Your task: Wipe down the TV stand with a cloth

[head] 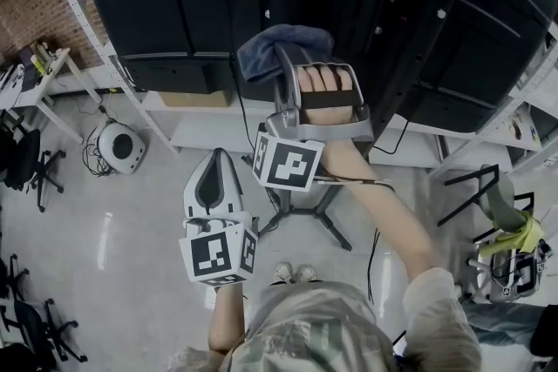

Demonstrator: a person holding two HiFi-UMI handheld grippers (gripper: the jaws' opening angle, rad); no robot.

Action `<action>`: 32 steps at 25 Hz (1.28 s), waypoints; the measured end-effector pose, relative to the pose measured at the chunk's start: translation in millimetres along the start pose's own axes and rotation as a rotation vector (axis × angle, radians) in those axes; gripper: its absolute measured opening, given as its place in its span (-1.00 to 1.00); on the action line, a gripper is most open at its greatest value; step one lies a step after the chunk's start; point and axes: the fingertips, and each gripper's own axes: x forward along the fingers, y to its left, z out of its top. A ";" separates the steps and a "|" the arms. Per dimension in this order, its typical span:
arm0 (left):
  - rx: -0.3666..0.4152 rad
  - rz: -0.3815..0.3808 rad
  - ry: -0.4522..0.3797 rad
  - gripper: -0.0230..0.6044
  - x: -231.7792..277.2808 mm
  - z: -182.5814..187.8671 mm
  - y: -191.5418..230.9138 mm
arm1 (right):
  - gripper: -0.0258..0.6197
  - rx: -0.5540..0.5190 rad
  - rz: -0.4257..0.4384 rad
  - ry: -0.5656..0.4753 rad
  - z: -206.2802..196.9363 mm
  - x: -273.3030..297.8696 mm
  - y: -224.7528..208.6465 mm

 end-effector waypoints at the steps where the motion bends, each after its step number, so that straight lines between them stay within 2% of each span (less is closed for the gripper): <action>1: -0.001 0.003 0.000 -0.88 -0.5 -0.6 1.1 | -0.74 0.003 0.005 0.001 -0.4 -0.9 3.1; 32: -0.023 0.040 0.066 -0.88 7.6 -31.8 7.6 | -0.74 0.042 0.181 0.018 -21.8 -32.4 113.9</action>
